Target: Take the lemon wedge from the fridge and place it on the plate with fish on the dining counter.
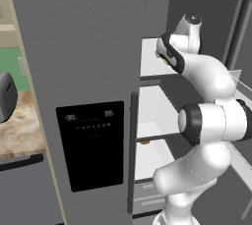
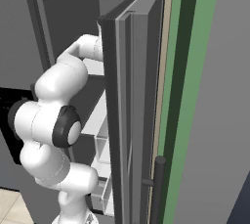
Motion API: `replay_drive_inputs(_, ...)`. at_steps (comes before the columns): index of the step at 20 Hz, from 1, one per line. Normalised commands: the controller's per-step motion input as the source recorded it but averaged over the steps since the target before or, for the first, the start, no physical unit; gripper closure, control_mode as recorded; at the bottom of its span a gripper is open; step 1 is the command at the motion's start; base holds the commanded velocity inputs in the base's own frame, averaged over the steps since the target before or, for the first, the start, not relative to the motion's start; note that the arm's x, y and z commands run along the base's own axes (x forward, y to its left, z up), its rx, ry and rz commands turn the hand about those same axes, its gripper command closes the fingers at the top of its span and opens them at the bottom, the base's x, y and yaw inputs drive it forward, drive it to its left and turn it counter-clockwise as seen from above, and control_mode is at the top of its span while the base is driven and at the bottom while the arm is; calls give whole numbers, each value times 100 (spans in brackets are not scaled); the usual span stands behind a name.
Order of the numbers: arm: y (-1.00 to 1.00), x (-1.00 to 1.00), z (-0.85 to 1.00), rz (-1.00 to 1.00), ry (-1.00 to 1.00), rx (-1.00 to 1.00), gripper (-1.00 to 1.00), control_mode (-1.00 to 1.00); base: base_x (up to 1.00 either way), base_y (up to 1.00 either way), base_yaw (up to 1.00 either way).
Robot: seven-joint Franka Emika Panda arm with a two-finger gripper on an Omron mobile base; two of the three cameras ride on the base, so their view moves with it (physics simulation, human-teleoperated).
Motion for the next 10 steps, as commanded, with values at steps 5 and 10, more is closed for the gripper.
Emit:
replay_drive_inputs(5, 9, -13, -1, 0, -5, 0, -100, -100, 0, 0, 0)
replay_drive_inputs(10, 7, 0, 0, 0, -3, 0, -100, -100, 0, 0, 0)
